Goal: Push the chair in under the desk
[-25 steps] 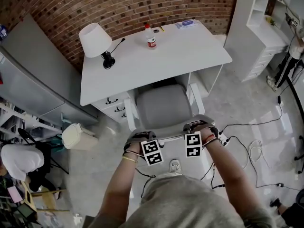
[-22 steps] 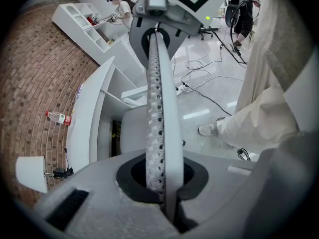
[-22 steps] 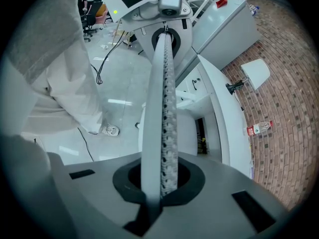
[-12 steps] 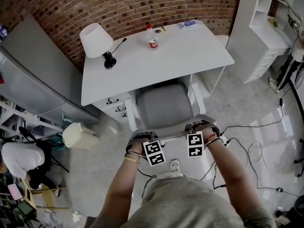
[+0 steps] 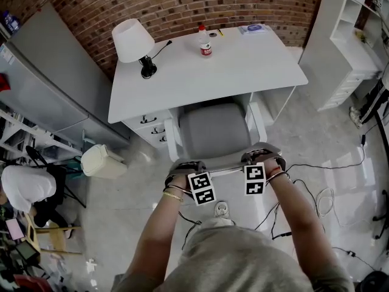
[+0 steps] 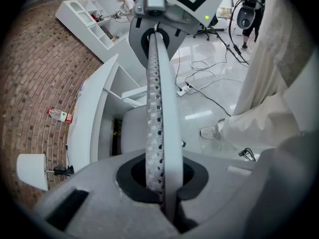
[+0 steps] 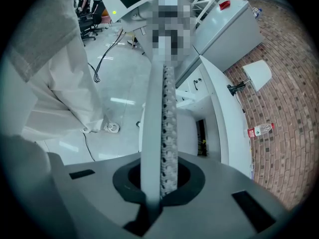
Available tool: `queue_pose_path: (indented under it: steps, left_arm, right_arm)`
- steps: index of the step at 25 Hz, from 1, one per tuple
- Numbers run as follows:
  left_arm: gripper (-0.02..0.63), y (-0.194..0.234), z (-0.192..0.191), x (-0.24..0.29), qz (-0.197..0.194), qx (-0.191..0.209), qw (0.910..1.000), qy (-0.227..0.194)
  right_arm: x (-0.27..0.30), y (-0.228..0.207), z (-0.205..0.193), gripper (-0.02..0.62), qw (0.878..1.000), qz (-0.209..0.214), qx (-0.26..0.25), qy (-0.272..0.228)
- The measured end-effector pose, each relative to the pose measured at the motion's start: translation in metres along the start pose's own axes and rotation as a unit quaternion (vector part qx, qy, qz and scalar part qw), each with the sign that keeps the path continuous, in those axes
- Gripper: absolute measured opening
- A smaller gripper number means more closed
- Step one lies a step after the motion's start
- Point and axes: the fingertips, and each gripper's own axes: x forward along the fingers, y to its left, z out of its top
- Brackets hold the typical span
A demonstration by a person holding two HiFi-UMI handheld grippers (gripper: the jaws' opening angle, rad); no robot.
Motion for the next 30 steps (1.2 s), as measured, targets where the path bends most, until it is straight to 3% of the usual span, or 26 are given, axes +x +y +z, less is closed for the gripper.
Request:
queue_pose_path:
  steps: [30]
  left_arm:
    - [0.015,0.0006,-0.0021,0.0015,0.001,-0.004,1.0,-0.001]
  right_arm:
    - [0.0021,-0.0022,0.0005,0.011,1.0,-0.006,0.005,0.004]
